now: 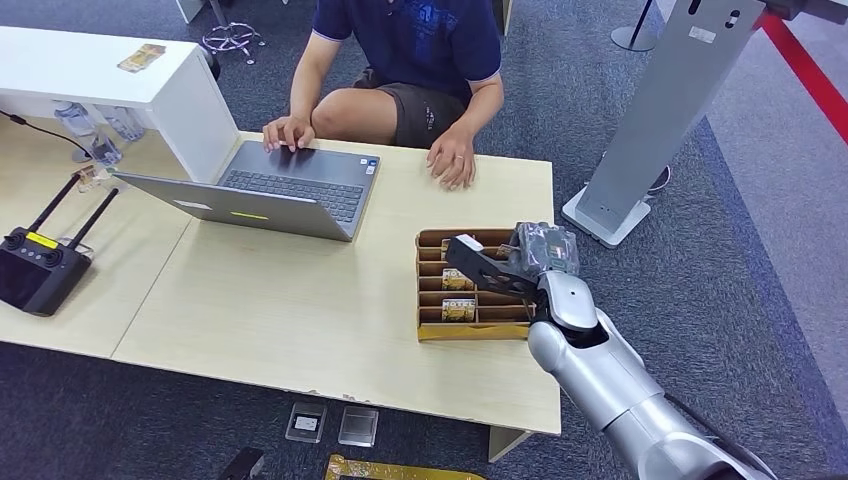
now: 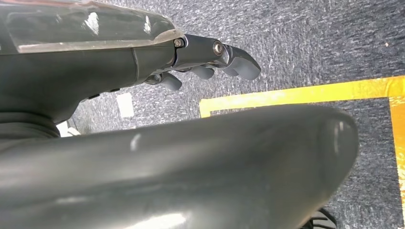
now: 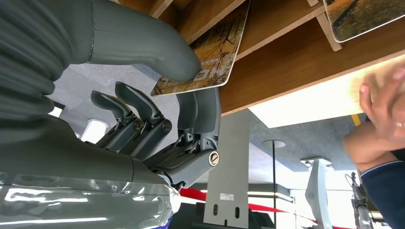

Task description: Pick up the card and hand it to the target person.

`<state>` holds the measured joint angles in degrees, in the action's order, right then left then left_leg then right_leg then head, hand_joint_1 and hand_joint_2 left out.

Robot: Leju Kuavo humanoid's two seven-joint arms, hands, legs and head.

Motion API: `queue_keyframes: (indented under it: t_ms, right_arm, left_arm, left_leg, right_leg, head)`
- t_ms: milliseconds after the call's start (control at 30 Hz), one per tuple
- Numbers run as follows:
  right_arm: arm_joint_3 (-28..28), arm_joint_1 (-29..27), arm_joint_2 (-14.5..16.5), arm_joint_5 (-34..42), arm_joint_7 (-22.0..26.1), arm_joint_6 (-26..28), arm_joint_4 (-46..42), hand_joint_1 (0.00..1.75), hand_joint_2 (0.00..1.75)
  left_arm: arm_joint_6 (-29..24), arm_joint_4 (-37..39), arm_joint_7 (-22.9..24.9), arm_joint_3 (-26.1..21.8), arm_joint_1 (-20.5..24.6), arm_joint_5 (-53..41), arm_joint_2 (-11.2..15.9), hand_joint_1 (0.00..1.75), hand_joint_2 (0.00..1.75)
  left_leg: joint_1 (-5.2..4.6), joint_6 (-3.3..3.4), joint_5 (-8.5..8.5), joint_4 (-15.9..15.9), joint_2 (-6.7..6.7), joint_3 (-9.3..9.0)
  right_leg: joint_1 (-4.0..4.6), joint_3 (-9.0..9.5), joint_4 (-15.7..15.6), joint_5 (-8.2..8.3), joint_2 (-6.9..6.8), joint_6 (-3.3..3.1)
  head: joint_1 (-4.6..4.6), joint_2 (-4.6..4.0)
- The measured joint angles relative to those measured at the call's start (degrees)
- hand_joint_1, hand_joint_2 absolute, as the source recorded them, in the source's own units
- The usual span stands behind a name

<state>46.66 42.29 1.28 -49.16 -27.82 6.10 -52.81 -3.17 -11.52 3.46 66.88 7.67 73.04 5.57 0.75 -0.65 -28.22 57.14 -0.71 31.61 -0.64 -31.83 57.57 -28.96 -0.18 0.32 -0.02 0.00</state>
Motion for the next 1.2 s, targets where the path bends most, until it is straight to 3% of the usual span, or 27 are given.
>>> queue_keyframes:
  t_ms: [200, 433, 633, 833, 1200]
  right_arm:
    - [-0.1, -0.5, -0.6, -0.8, -0.9, 0.4, -3.8, 1.75, 1.75]
    - [-2.2, 1.3, -2.9, -3.4, -2.2, 1.2, -18.9, 1.75, 1.75]
    - [-4.3, 4.3, -4.0, -2.6, 1.8, 5.9, -23.8, 1.75, 1.75]
    - [-4.1, 8.6, -1.9, -0.1, 9.1, 10.1, -13.8, 1.75, 1.75]
    - [-2.8, 11.2, 5.3, 1.7, 13.6, 12.0, 8.1, 1.75, 1.75]
  left_arm:
    - [-0.1, 0.0, -0.5, 0.0, -0.1, 0.7, 0.0, 0.0, 0.0]
    - [-0.5, 0.0, -1.1, 0.0, -0.4, 1.0, 0.0, 0.0, 0.0]
    - [-0.6, 0.0, -0.9, 0.0, -0.2, 0.7, 0.0, 0.0, 0.0]
    - [-0.6, 0.0, 0.1, 0.0, 1.2, 0.4, 0.0, 0.0, 0.0]
    - [-1.2, 0.0, 0.1, 0.0, 1.0, 1.2, 0.0, 0.0, 0.0]
  left_leg:
    - [0.0, 0.0, 0.0, 0.0, 0.0, 0.01]
    - [0.0, 0.0, 0.0, 0.0, 0.0, 0.0]
    - [0.0, 0.0, 0.0, 0.0, 0.0, 0.01]
    - [0.0, -0.02, 0.02, 0.0, -0.04, 0.04]
    - [0.01, -0.03, 0.03, 0.0, -0.05, 0.1]
  right_leg:
    - [0.0, -0.02, 0.0, 0.0, 0.02, 0.0]
    - [0.0, -0.02, 0.0, 0.0, 0.04, 0.0]
    - [0.0, 0.0, 0.0, 0.01, 0.03, 0.0]
    - [0.0, 0.02, 0.0, 0.02, 0.01, 0.01]
    - [0.0, -0.04, 0.0, 0.01, -0.01, 0.01]
  head:
    - [-0.01, 0.0]
    - [-0.06, 0.0]
    - [0.03, 0.0]
    - [-0.03, 0.0]
    - [-0.03, 0.0]
